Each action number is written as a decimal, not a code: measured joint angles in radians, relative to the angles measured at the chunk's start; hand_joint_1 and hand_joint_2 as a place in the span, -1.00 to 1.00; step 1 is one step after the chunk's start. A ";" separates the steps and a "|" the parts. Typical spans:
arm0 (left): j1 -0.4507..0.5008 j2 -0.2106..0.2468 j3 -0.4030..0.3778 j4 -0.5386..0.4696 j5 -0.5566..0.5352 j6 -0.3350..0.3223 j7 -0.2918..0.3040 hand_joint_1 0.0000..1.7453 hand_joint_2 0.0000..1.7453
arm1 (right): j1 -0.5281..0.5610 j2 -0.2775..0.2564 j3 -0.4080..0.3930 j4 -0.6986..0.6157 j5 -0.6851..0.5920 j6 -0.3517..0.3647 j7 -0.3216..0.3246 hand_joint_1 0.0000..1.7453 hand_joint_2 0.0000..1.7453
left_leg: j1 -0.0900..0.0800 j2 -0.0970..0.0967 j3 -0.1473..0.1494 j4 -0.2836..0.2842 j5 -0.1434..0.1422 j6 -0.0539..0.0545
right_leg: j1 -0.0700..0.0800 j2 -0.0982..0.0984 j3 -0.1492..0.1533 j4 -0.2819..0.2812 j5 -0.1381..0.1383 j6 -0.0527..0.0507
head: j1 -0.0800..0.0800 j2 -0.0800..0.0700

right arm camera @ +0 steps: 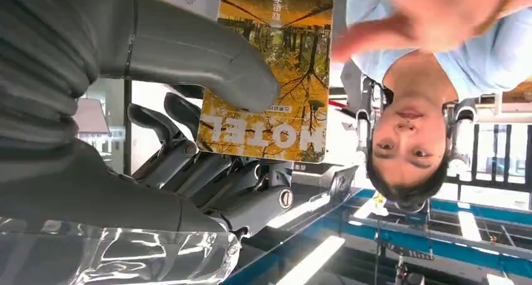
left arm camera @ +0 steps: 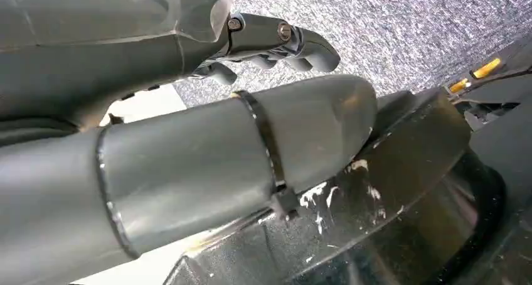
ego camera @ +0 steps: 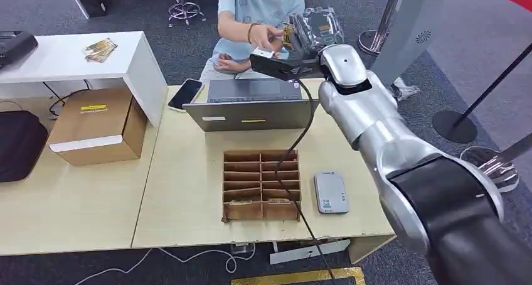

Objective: Pass the card to the sensor for recognition and then transmit it.

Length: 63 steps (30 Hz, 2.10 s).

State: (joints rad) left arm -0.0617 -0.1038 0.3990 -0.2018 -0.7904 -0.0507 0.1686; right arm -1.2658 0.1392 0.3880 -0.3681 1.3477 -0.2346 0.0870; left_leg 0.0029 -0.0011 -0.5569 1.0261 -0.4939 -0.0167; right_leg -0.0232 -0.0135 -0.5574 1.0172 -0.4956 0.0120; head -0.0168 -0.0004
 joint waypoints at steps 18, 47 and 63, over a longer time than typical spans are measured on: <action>-0.006 0.000 0.002 0.000 -0.016 -0.011 0.015 -1.00 -1.00 | 0.001 0.000 -0.027 0.010 -0.025 -0.016 -0.026 -1.00 1.00 | 0.000 0.000 0.000 0.000 0.000 0.000 | 0.000 0.000 0.000 0.000 0.000 0.000 | 0.000 0.000; 0.007 -0.014 0.105 0.000 0.020 -0.006 0.012 -1.00 -1.00 | 0.538 -0.279 -0.496 -0.738 -1.599 0.360 -0.440 -1.00 1.00 | 0.000 -0.013 -0.003 0.002 -0.001 0.002 | 0.000 -0.013 0.003 -0.005 -0.001 0.003 | 0.000 0.000; 0.009 -0.023 0.155 0.000 -0.017 0.000 0.020 -1.00 -1.00 | 1.412 -0.208 -0.602 -1.486 -0.898 -0.067 -0.611 -1.00 1.00 | 0.001 -0.010 -0.003 -0.001 -0.005 0.003 | 0.001 -0.010 0.002 -0.003 -0.005 0.003 | 0.000 0.000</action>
State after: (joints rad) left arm -0.0532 -0.1266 0.5543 -0.2018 -0.8072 -0.0507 0.1884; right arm 0.1465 -0.0683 -0.2138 -1.8540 0.4501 -0.3019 -0.5235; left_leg 0.0039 -0.0109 -0.5602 1.0247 -0.4987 -0.0132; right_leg -0.0222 -0.0234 -0.5557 1.0137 -0.5010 0.0146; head -0.0172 -0.0004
